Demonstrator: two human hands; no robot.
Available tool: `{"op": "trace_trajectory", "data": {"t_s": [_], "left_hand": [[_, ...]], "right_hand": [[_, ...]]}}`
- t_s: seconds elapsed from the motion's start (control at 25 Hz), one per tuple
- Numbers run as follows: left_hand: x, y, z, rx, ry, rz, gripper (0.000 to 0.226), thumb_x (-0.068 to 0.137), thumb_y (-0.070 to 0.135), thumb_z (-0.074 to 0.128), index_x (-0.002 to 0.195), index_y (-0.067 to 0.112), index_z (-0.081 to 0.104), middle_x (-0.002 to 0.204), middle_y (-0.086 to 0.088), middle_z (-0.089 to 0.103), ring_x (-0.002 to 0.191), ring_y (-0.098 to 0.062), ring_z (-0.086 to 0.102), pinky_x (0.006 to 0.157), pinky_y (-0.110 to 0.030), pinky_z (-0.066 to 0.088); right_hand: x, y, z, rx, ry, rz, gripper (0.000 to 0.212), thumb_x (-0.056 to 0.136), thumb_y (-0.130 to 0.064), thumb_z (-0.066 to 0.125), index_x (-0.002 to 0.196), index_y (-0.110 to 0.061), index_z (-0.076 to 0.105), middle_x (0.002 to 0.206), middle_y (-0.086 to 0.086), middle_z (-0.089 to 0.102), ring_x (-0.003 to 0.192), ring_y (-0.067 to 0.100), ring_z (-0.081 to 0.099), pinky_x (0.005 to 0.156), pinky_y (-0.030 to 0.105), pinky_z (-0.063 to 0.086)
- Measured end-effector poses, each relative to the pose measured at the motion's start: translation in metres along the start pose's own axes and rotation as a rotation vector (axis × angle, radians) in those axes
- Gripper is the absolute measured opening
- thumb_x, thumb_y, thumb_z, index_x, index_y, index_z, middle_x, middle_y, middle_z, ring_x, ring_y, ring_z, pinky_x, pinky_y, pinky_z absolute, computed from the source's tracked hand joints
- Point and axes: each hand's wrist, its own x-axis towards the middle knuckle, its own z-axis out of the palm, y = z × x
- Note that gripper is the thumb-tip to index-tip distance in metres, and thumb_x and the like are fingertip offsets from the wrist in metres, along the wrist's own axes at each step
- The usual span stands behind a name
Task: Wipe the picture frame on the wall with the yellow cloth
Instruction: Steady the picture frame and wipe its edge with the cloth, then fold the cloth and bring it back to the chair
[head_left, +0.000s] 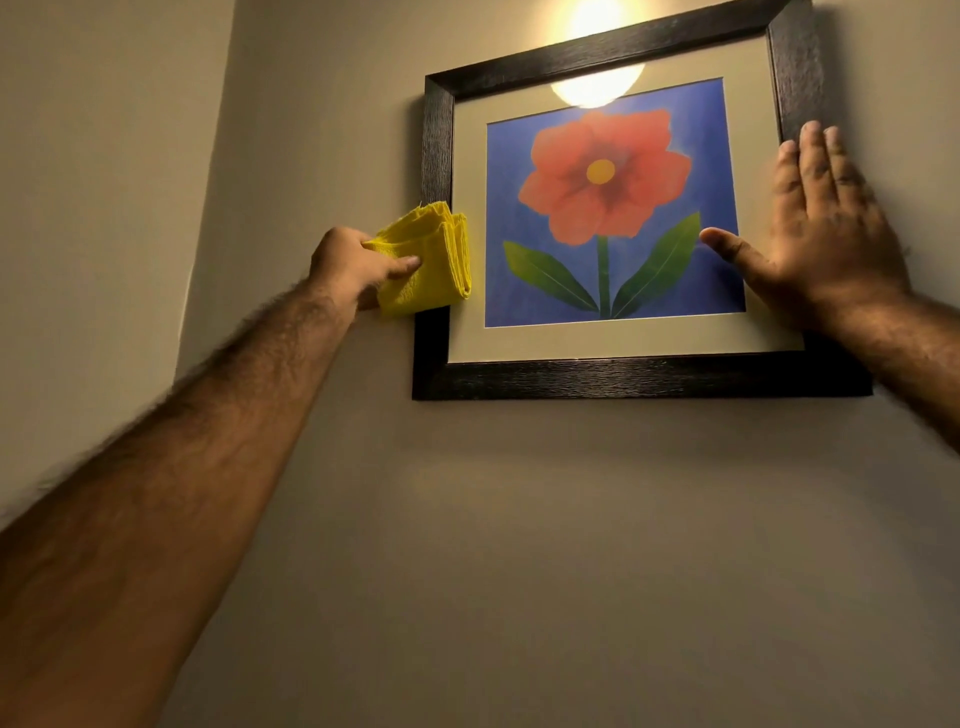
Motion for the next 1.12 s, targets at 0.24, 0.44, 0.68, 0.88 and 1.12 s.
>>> {"op": "trace_trajectory", "data": {"t_s": [0.24,0.44,0.68,0.88,1.12], "left_hand": [[-0.002,0.001,0.003,-0.065,-0.029,-0.008,0.060,0.074,0.026,0.089,0.125,0.010,0.063,0.124,-0.011,0.069,0.114,-0.031,0.066,0.084,-0.049,0.061],[-0.015,0.002,-0.002,-0.134,-0.022,0.011,0.054,0.075,0.026,0.088,0.122,0.016,0.064,0.120,-0.004,0.069,0.111,-0.026,0.067,0.080,-0.045,0.062],[-0.046,-0.006,-0.017,-0.341,-0.094,0.009,0.048,0.079,0.024,0.084,0.122,0.026,0.061,0.114,0.006,0.068,0.112,-0.023,0.066,0.065,-0.033,0.058],[-0.067,-0.016,-0.052,-0.367,-0.071,0.055,0.059,0.081,0.028,0.081,0.135,0.025,0.057,0.125,0.005,0.067,0.114,-0.024,0.066,0.068,-0.033,0.062],[-0.101,-0.063,-0.131,-0.365,-0.080,-0.077,0.047,0.080,0.031,0.083,0.124,0.024,0.067,0.119,-0.001,0.074,0.105,-0.025,0.073,0.073,-0.037,0.064]], "right_hand": [[-0.002,-0.002,-0.002,-0.007,-0.020,0.010,0.115,0.085,-0.086,0.024,0.161,-0.001,0.005,0.171,0.017,0.001,0.159,0.030,0.002,0.128,0.046,0.009],[-0.013,-0.012,-0.015,-0.006,-0.080,0.004,0.116,0.085,-0.086,0.021,0.160,0.001,0.003,0.171,0.019,-0.002,0.159,0.030,-0.001,0.129,0.046,0.008],[-0.032,-0.128,-0.047,0.528,-0.075,-0.247,0.098,0.093,-0.068,0.045,0.159,0.000,0.020,0.167,0.018,0.024,0.156,0.028,0.025,0.126,0.036,0.023],[-0.038,-0.249,-0.060,1.112,-0.467,0.041,0.090,0.079,-0.051,0.078,0.149,-0.006,0.043,0.142,0.014,0.061,0.127,0.025,0.062,0.104,0.038,0.054],[-0.070,-0.329,-0.043,1.575,-1.013,0.425,0.052,0.084,-0.025,0.080,0.126,-0.002,0.060,0.111,0.014,0.076,0.089,0.022,0.080,0.068,0.029,0.064]]}}
